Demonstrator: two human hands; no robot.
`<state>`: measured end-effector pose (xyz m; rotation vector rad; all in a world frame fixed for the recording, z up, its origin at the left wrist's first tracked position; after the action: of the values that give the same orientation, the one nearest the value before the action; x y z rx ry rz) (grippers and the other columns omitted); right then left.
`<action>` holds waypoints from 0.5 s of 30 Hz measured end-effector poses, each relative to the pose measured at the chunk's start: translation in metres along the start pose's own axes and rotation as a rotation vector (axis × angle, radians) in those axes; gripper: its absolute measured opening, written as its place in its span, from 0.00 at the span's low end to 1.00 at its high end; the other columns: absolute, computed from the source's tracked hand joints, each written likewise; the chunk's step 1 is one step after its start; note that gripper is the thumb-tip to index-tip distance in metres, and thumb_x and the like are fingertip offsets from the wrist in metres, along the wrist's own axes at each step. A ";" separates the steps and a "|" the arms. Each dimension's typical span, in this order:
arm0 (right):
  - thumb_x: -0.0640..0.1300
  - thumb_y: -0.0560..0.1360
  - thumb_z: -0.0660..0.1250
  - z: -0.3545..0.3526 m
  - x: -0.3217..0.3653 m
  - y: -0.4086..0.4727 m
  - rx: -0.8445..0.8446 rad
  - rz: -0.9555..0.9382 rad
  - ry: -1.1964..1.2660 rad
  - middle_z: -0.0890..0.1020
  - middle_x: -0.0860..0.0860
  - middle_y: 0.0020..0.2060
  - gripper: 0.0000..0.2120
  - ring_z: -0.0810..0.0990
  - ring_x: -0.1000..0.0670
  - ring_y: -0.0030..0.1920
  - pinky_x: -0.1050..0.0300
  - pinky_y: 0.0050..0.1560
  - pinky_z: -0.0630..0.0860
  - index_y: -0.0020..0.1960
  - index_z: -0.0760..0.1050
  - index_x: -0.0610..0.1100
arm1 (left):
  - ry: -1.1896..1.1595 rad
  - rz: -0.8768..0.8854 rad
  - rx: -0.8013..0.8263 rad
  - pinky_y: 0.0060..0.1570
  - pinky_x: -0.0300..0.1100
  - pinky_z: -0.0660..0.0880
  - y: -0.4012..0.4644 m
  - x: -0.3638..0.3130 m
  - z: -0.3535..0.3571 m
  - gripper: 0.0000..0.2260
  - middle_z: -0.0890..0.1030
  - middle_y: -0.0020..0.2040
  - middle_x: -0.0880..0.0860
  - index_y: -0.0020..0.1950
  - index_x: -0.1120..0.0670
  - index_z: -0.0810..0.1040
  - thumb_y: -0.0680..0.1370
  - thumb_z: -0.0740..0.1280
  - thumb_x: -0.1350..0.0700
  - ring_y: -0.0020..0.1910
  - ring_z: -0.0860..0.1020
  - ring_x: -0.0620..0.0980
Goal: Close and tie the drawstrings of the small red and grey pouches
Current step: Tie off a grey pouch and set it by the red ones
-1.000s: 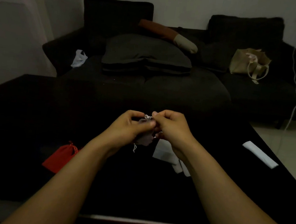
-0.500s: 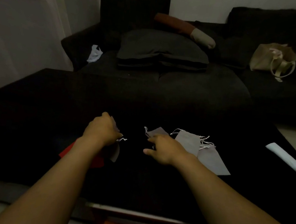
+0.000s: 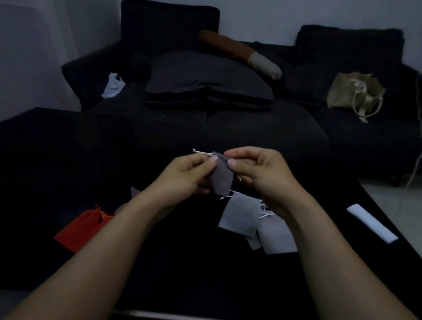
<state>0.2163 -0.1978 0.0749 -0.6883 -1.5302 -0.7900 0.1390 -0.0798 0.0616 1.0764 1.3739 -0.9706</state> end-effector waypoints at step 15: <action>0.45 0.80 0.67 -0.043 0.019 -0.030 -0.053 0.039 -0.403 0.80 0.50 0.31 0.10 0.75 0.57 0.31 0.66 0.31 0.73 0.43 0.81 0.41 | 0.501 0.146 -0.163 0.41 0.45 0.80 -0.003 -0.038 0.015 0.23 0.84 0.38 0.56 0.43 0.57 0.82 0.84 0.53 0.46 0.37 0.83 0.50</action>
<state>0.2157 -0.2510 0.0929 -0.9555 -1.8554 -0.6911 0.1404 -0.0981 0.0986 1.3276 1.7127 -0.4851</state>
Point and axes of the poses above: each hand's wrist, its own y-axis towards the middle knuckle, its own z-axis out of the palm, x = y × z, the point moved 10 cm from there along y, towards the middle knuckle
